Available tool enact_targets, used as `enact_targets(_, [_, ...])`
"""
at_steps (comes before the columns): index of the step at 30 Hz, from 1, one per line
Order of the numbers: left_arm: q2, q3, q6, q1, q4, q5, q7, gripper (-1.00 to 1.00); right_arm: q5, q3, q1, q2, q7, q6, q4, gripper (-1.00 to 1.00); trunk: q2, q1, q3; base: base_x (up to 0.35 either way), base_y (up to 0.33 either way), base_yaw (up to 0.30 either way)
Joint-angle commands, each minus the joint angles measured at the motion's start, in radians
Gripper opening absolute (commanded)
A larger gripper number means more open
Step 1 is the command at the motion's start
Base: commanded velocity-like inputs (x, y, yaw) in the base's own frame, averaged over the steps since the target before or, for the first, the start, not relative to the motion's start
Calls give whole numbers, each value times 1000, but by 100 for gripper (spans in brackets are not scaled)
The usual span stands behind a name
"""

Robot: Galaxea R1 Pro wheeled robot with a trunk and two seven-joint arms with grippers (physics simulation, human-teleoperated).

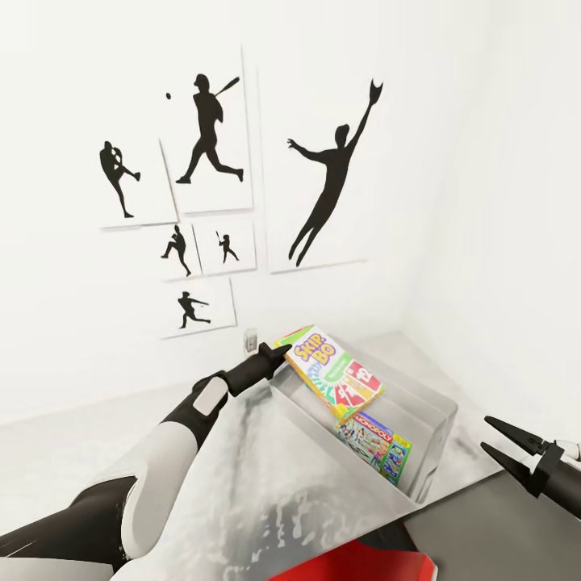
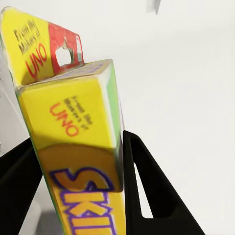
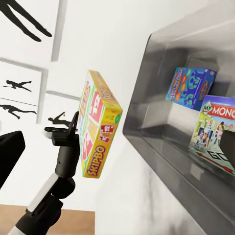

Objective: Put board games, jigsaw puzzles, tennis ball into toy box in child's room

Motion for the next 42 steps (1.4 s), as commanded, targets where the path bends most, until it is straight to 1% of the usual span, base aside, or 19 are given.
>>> enact_targets(1, [-1,4,7,-1,1,4,-1,-100,9,-1,0,0,10,2,0,100,-2,1,-3,0,0,0])
enact_targets(23, [-1,3,9,-1,2,4,1,-100,9,1,0,7,10,2,2,100,-2,1,-39,0,0,0])
enact_targets(26, [-1,2,20,-1,-6,4,1,-100,9,2,0,7,10,2,1,100,-2,1,-44,0,0,0])
enact_targets(30, [-1,-2,41,-1,-44,4,2,-100,9,2,0,7,10,2,1,100,-2,1,-50,0,0,0])
enact_targets(34, [-1,-9,66,-1,-62,4,2,-100,9,2,0,7,10,2,1,100,-2,1,-57,0,0,0])
enact_targets(36, [-1,-25,87,-1,-70,5,1,-100,9,2,0,7,10,2,1,100,-2,1,-60,0,0,0])
enact_targets(38, [-1,-47,98,-1,-85,6,1,-100,9,2,0,7,10,2,0,100,-2,1,-63,0,0,0])
enact_targets(39, [-1,-68,104,-1,-94,9,0,-100,9,1,0,7,10,2,1,100,-2,1,-65,0,0,0])
enact_targets(40, [-1,-79,107,-1,-98,12,0,-100,9,1,0,7,10,2,1,100,-2,1,-67,0,0,0])
enact_targets(41, [-1,-104,112,-1,-106,25,0,-100,9,1,0,7,10,2,1,100,-2,1,-68,0,0,0])
enact_targets(42, [-1,-131,114,-1,-120,49,1,-100,9,1,0,7,10,2,2,100,-2,1,-70,0,0,0])
